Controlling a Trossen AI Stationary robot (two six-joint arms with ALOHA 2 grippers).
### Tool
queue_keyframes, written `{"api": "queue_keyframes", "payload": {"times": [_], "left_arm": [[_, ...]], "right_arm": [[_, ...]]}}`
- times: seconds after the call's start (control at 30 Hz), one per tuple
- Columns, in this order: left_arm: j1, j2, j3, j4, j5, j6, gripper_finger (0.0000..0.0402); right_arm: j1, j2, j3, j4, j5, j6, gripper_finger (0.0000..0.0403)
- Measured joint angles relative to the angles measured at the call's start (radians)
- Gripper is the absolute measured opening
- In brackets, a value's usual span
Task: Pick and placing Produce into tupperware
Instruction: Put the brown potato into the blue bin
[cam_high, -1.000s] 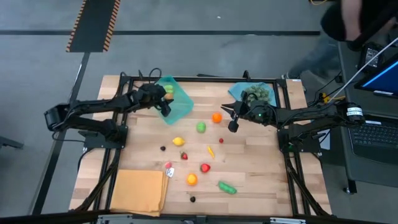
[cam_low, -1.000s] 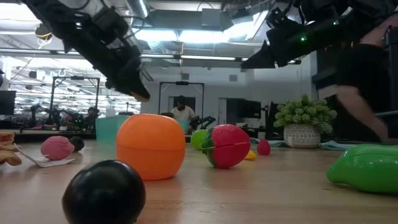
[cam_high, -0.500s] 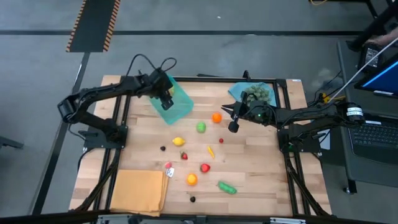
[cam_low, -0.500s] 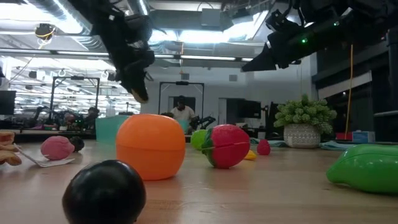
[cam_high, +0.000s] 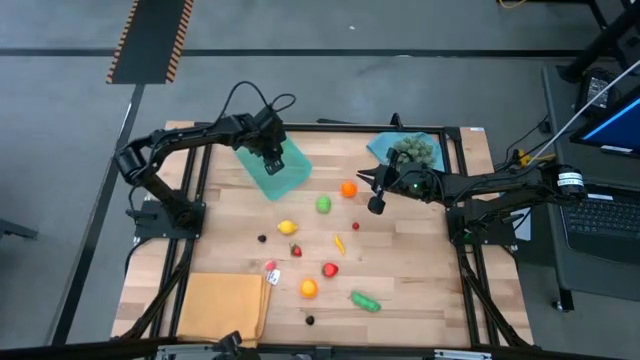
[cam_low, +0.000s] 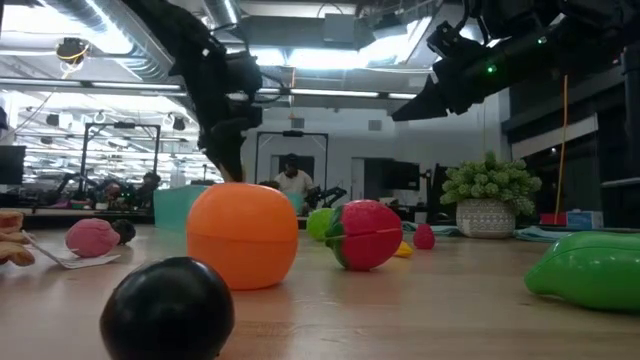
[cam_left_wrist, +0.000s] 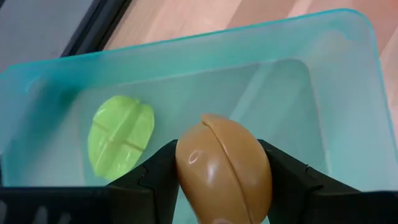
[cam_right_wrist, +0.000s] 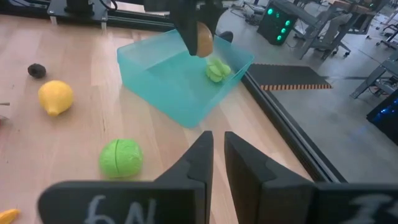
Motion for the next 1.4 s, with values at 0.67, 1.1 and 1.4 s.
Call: {"api": "queue_keyframes", "payload": {"times": [0.67, 1.1, 1.4], "left_arm": [[0.066, 0.164, 0.000, 0.161, 0.032, 0.058, 0.0173], [0.072, 0.165, 0.000, 0.175, 0.033, 0.061, 0.0173], [0.072, 0.165, 0.000, 0.200, 0.014, 0.054, 0.0173]], "right_arm": [[0.000, 0.000, 0.000, 0.000, 0.000, 0.000, 0.0043], [0.000, 0.000, 0.000, 0.000, 0.000, -0.002, 0.0043], [0.000, 0.000, 0.000, 0.000, 0.000, -0.001, 0.0043]]}}
